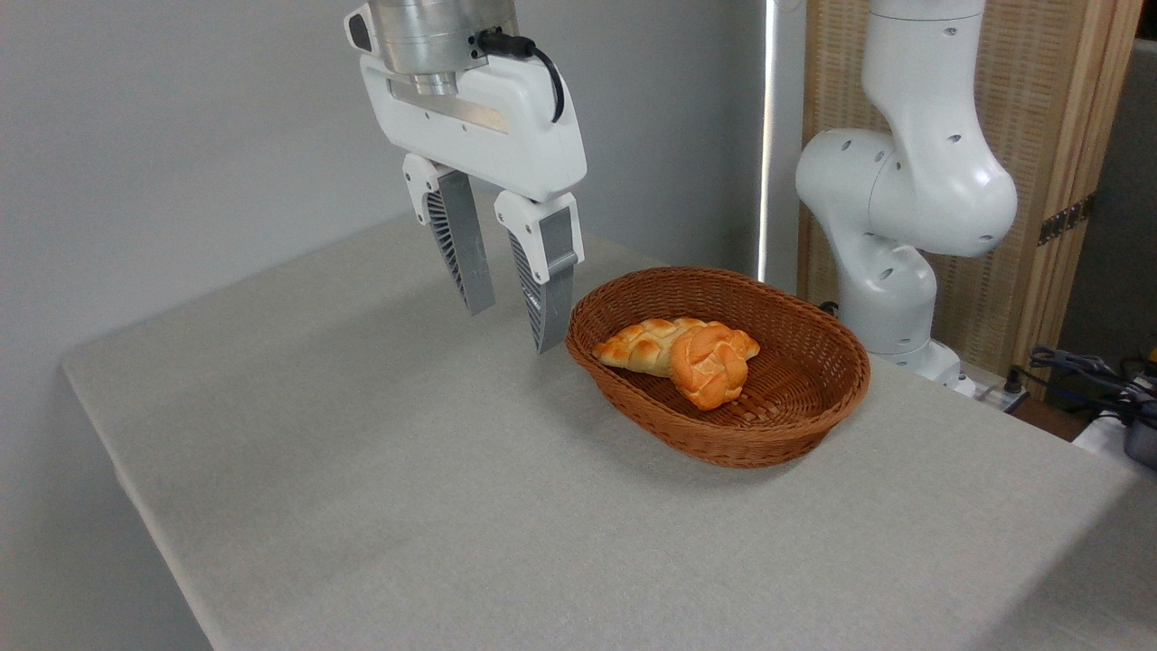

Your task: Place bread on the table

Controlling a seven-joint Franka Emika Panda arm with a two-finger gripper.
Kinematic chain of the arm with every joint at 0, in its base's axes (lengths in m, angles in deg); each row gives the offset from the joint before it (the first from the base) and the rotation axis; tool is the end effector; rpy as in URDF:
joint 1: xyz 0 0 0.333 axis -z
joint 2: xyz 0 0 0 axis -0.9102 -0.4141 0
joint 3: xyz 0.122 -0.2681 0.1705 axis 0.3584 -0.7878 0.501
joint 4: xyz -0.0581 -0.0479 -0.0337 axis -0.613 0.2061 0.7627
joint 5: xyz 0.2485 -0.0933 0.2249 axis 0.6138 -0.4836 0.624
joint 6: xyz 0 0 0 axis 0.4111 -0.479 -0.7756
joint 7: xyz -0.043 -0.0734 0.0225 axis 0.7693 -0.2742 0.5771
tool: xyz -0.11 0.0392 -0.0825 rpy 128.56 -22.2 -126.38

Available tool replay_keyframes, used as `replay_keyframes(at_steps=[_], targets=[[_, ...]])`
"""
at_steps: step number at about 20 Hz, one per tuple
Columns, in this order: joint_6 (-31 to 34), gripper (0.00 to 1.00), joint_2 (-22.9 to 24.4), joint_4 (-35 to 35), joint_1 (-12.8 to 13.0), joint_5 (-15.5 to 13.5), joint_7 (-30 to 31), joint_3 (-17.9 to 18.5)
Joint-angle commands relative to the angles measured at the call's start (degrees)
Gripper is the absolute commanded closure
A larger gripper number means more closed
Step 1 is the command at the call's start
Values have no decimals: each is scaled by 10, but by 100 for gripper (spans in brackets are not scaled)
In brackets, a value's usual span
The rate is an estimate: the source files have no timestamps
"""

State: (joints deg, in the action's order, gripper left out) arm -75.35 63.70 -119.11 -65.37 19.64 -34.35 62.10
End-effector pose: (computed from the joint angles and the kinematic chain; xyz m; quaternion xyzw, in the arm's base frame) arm 0.4859 0.0015 0.6084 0.9287 -0.3707 -0.0064 0.0020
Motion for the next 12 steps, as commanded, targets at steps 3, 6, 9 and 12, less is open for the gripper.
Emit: replay_keyframes(at_steps=[3,6,9,12], targets=[[15,0,-3,11,0,-5,9,1],[15,0,-2,11,0,-5,9,1],[15,0,-2,10,0,-5,9,1],[14,0,0,2,1,-5,8,1]])
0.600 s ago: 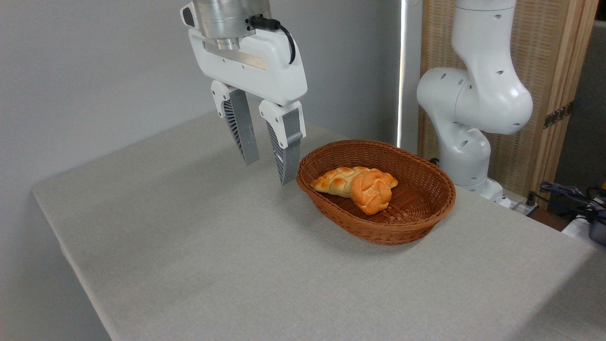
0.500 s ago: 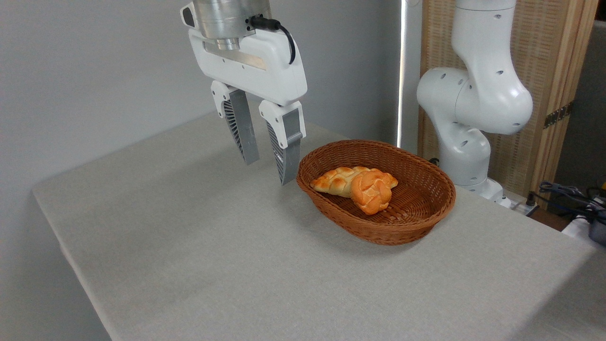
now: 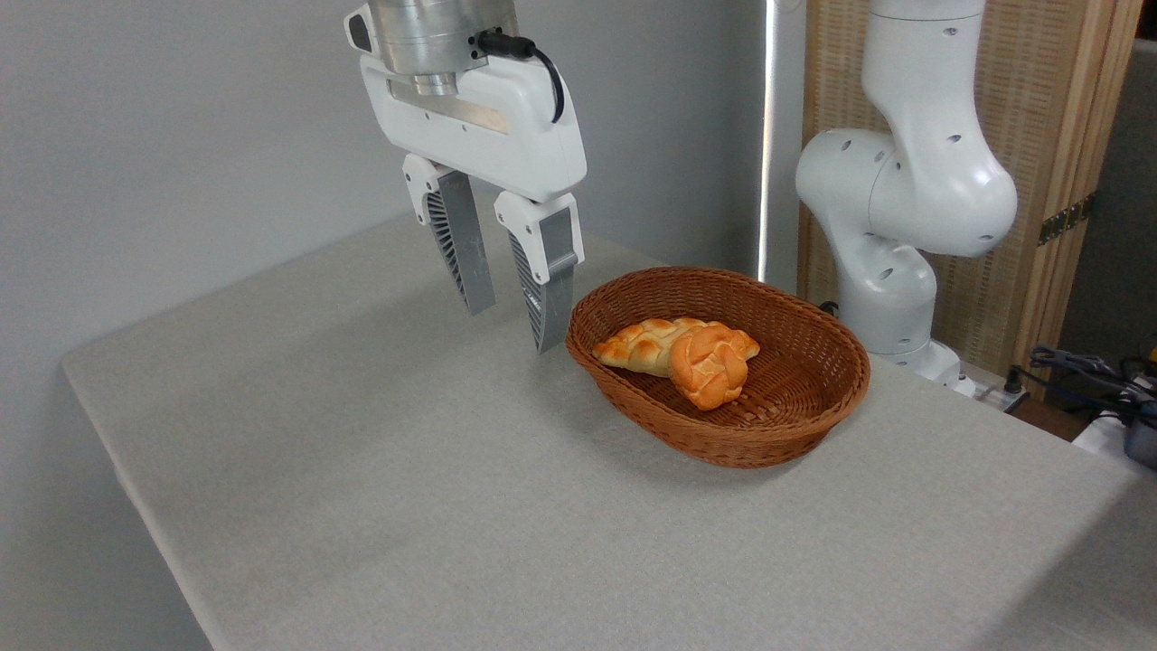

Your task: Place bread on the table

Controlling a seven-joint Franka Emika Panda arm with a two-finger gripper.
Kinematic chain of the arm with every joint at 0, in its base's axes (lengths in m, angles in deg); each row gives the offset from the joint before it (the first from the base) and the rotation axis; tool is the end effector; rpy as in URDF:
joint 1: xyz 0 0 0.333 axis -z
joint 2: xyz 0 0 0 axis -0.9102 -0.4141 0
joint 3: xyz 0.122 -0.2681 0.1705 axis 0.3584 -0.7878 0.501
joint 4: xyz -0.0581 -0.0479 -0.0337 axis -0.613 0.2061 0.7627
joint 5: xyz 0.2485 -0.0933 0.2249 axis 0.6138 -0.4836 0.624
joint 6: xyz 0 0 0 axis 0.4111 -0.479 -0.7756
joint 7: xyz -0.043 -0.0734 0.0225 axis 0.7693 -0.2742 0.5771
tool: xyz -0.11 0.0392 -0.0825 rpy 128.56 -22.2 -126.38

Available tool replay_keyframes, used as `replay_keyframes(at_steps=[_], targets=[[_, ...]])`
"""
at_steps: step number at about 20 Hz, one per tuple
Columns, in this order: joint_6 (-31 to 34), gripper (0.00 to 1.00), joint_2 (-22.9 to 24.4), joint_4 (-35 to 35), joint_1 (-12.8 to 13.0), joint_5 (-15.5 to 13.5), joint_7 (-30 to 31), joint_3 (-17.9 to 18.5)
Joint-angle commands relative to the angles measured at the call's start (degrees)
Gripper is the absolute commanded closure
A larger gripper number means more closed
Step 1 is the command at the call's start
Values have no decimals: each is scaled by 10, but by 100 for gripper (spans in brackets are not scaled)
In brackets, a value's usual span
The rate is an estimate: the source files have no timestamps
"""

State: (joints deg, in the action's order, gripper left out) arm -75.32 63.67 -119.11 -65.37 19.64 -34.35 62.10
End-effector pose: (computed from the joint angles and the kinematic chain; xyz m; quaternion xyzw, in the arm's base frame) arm 0.4859 0.0015 0.6081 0.9287 -0.3707 -0.0069 0.0022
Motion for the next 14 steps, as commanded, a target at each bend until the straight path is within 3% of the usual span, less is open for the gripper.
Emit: replay_keyframes(at_steps=[1,5,9,14], targets=[[13,0,7,-7,1,-6,8,1],[2,0,71,-101,3,-6,4,0],[-48,0,187,-268,7,-5,2,-5],[-104,0,289,-428,42,-5,-11,-5]])
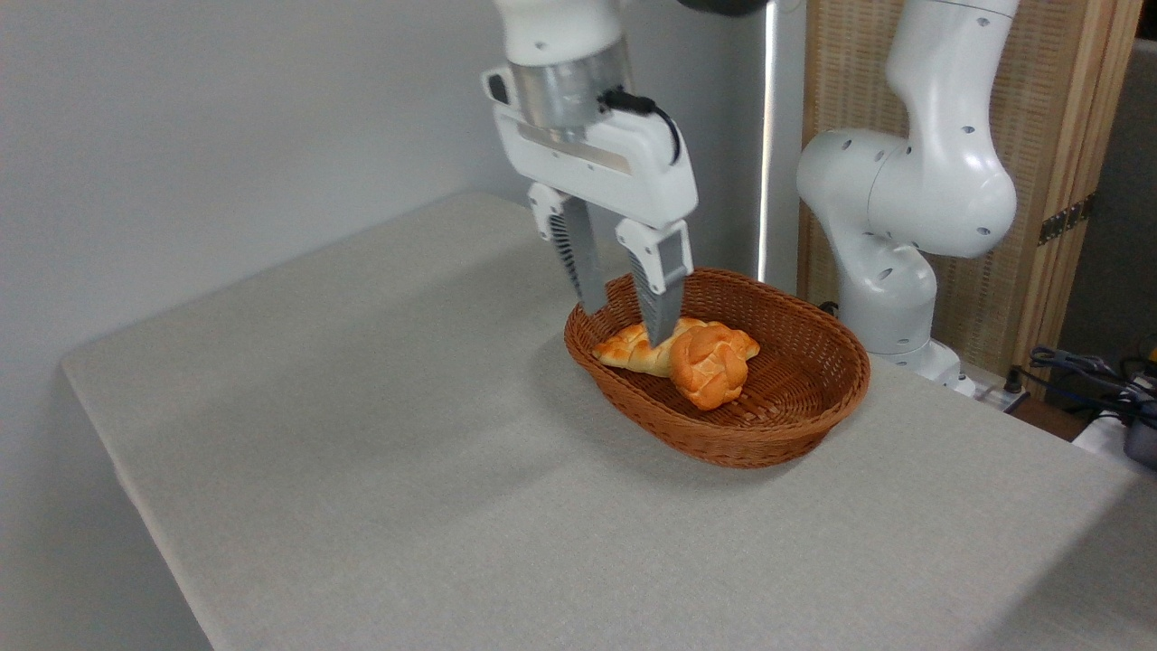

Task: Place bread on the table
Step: 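Lower the open gripper into the basket over the round orange bun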

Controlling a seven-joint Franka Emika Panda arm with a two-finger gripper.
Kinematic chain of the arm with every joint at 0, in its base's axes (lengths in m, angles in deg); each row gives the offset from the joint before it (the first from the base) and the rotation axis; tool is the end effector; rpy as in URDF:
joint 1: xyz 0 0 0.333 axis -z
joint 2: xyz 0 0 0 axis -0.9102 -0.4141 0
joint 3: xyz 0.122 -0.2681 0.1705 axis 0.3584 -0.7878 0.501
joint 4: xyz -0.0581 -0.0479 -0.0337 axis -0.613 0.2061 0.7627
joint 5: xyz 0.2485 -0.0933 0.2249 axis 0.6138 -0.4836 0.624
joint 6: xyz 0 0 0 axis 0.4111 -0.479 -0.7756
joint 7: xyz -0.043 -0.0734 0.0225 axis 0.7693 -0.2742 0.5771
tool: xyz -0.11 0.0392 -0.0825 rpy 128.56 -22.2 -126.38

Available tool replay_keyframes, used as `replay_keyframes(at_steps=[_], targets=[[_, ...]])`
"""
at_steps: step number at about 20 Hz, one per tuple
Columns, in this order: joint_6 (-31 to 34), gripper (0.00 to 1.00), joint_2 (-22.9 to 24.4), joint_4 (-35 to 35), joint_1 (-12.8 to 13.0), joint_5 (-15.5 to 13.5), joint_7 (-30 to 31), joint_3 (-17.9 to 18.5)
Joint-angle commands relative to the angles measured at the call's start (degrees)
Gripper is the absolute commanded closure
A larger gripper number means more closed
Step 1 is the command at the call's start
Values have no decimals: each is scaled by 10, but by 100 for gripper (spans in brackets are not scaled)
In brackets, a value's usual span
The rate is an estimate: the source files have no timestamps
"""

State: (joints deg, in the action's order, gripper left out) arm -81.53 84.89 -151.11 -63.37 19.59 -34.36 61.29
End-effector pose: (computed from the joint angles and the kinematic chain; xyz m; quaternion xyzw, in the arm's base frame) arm 0.3527 -0.0168 0.5352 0.9185 -0.3926 -0.0449 0.0145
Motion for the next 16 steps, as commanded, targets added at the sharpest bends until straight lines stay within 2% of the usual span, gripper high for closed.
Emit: replay_keyframes(at_steps=[1,12,13,15,16], targets=[[-44,0,88,-130,24,-5,-23,3],[-39,0,86,-191,20,1,-40,4],[-40,7,85,-190,19,1,-39,4],[-43,59,83,-190,19,1,-38,4],[-43,69,82,-191,19,1,-38,4]])
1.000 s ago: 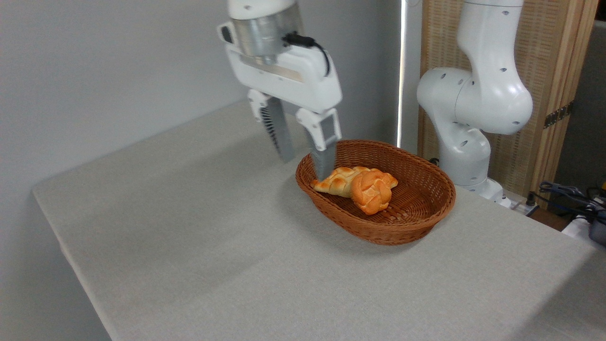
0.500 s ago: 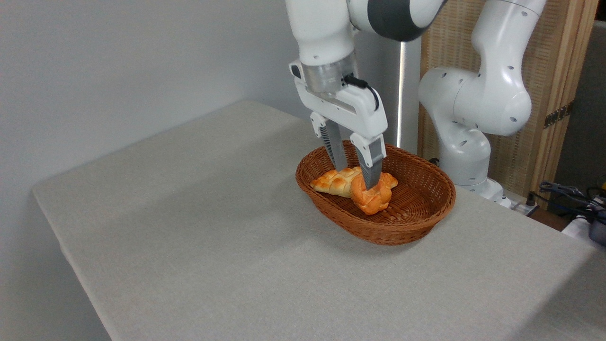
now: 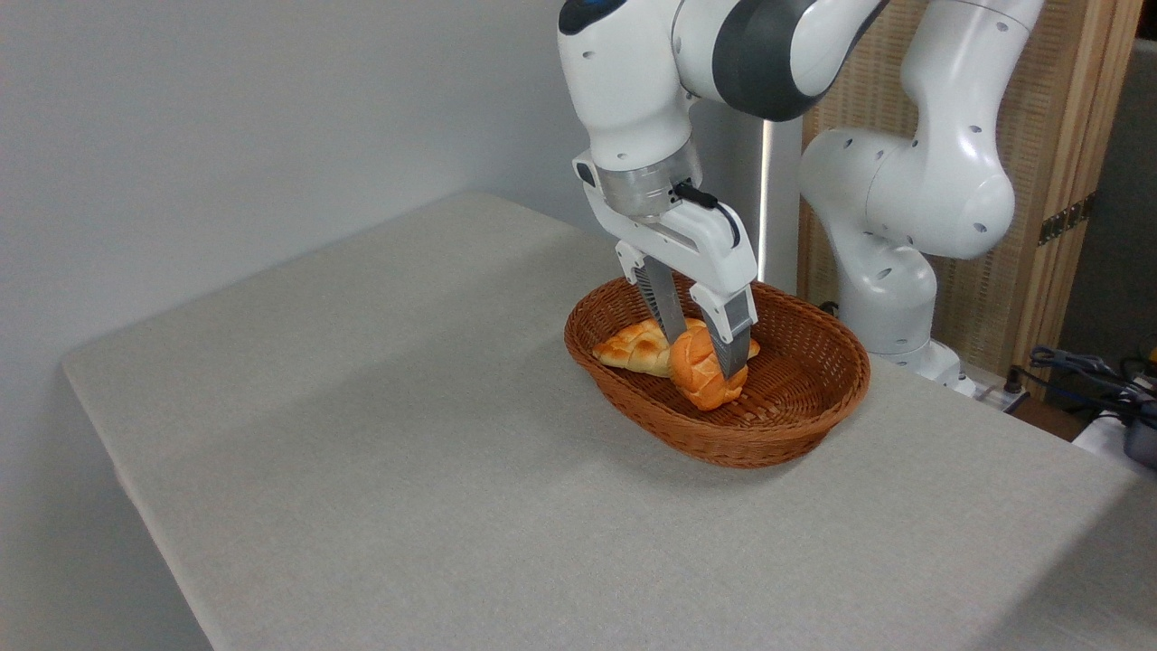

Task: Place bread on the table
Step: 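Lower the open gripper into the basket over the round orange bun, then close the gripper on the round orange bun inside the basket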

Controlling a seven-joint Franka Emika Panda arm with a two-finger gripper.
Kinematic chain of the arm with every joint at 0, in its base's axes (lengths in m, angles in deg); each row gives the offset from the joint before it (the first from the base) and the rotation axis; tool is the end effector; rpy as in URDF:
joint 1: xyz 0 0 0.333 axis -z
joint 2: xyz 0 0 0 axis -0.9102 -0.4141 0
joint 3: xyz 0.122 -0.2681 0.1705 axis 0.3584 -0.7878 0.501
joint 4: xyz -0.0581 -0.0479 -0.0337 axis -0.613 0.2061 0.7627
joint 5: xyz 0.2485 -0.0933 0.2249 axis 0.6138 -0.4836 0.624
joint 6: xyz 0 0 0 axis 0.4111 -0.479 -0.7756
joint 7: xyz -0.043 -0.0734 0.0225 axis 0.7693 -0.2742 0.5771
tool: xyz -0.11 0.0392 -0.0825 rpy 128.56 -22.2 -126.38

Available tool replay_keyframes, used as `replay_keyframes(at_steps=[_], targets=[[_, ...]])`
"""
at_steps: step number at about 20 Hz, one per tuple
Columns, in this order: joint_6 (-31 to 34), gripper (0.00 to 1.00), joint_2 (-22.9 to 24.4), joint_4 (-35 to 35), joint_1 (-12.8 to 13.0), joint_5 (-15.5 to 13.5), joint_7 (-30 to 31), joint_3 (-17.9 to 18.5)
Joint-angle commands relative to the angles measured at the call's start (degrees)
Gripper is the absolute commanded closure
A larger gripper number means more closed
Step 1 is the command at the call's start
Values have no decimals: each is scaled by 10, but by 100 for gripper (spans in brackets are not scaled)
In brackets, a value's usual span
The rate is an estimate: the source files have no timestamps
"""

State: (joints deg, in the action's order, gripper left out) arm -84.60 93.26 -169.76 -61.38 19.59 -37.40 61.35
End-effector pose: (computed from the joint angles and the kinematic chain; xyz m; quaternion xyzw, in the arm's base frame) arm 0.2796 -0.0226 0.4512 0.8963 -0.4296 -0.1033 0.0373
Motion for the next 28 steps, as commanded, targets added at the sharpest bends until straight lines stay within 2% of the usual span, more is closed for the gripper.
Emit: replay_keyframes(at_steps=[1,4,14,18,24,28], targets=[[-12,74,-3,-3,-2,1,-8,6],[-12,79,-4,-3,-1,1,-8,6],[-11,79,-4,-3,-1,1,-8,6],[-11,86,-3,-1,-1,1,-14,6],[-5,87,-1,4,-1,4,-48,6],[-3,86,0,35,0,4,-135,3]])
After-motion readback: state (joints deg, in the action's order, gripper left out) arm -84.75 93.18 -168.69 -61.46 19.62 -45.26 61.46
